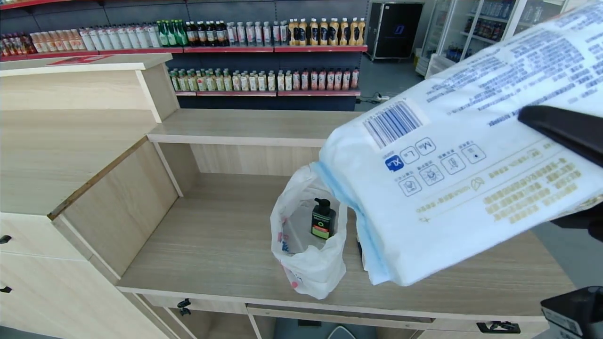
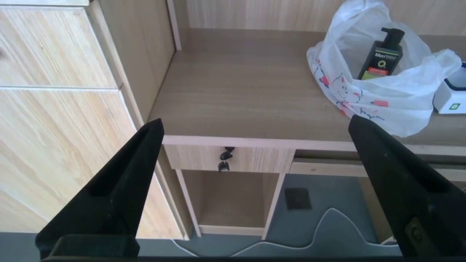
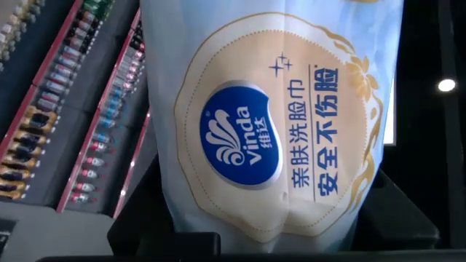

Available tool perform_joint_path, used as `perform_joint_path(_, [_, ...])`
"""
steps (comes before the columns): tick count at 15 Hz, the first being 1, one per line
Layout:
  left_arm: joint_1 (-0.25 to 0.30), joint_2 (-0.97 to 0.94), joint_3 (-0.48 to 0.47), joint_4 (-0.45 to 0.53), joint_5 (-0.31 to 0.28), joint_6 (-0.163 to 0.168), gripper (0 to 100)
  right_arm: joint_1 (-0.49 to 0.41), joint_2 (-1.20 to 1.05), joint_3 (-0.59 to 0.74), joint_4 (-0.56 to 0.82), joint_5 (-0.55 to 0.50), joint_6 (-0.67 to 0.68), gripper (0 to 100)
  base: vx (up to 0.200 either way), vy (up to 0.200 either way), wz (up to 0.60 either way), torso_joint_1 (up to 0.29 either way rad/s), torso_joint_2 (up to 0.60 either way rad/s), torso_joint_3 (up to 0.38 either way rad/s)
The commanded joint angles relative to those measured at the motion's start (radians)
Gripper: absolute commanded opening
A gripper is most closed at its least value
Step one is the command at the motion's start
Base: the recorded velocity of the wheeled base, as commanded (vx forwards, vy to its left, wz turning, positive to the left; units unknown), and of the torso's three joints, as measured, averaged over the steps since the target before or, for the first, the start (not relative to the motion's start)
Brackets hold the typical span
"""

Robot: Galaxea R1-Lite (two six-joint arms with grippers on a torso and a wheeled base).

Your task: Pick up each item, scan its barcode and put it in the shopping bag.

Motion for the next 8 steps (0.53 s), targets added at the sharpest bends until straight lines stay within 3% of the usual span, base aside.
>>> perform_joint_path(1, [0.000,0.002,0.000,0.000,0.001,0.000,100,0.094,-0.007,0.009,-0.008,-0.037,-0.057,0,0.000,0.000,0.00,0.000,0.00,0.000])
perform_joint_path(4, [0.000,0.002,0.000,0.000,0.001,0.001,100,0.102,-0.073,0.057,0.032,-0.103,-0.128,0,0.000,0.000,0.00,0.000,0.00,0.000])
perform_joint_path(8, [0.000,0.002,0.000,0.000,-0.001,0.001,100,0.091,-0.120,0.074,0.078,-0.103,-0.148,0,0.000,0.000,0.00,0.000,0.00,0.000])
